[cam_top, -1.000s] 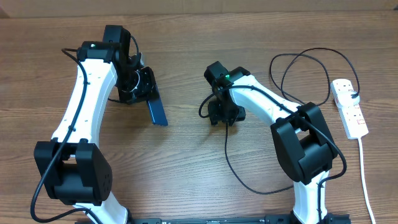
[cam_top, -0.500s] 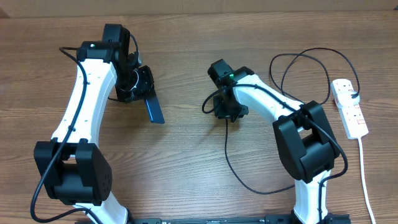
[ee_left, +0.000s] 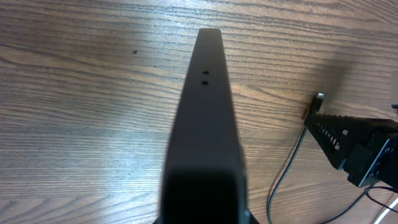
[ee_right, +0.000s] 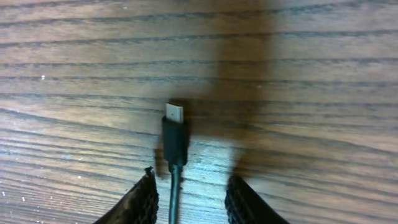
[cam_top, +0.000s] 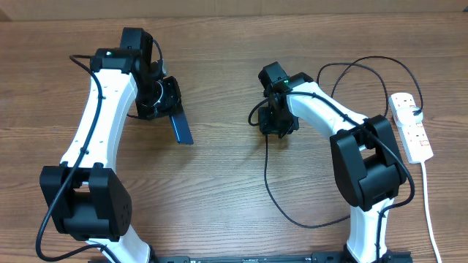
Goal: Plug charger to phone and switch on socket
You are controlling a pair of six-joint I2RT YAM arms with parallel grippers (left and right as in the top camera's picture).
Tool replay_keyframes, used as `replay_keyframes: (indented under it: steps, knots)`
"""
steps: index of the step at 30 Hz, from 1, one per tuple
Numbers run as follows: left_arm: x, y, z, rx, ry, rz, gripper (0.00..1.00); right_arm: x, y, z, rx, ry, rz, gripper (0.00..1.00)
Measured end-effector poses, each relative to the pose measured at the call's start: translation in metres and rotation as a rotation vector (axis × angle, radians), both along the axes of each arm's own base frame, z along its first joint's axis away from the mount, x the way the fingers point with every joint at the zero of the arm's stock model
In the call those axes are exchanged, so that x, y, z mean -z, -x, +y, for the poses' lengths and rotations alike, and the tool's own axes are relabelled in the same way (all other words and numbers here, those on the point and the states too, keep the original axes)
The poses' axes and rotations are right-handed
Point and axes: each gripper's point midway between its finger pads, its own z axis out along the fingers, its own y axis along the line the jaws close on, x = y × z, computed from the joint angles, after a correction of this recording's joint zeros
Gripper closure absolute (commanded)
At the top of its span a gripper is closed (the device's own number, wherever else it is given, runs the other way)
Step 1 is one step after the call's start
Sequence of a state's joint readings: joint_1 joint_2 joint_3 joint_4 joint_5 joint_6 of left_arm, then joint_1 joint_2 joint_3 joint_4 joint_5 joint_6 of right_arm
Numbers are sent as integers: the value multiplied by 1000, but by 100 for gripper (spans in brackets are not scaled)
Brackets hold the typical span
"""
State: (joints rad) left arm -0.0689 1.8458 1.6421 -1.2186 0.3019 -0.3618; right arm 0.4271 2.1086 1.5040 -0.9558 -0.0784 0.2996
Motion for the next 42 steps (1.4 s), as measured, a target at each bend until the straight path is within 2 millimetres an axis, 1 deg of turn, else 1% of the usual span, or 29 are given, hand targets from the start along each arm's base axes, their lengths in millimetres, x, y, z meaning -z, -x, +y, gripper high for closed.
replay_keyframes:
  steps: [1,4,8,11,14,17,20,24,42]
  knots:
    - [0,0,0,0,0,0,96,0,-1,1,-2,-3,-5,72]
    - [0,0,0,0,0,0,96,0,-5,3,-6,-14,-22,73]
    - [0,0,0,0,0,-1,96,0,1,2,-7,-9,4,73]
    - [0,0,0,1,0,-1,96,0,4,3,-10,-16,16,78]
    - [0,-2,0,1,0,-9,96,0,4,4,-11,-23,19,79]
    - [-1,-3,0,1,1,-14,96,0,3,5,-12,-27,11,79]
    - [0,-4,0,1,1,-15,96,0,-4,6,-12,-31,-15,80]
    - [0,-3,0,1,1,-15,96,0,-7,9,-16,-34,-33,84]
    - [0,-3,0,1,1,-14,96,-1,-10,11,-17,-40,-47,83]
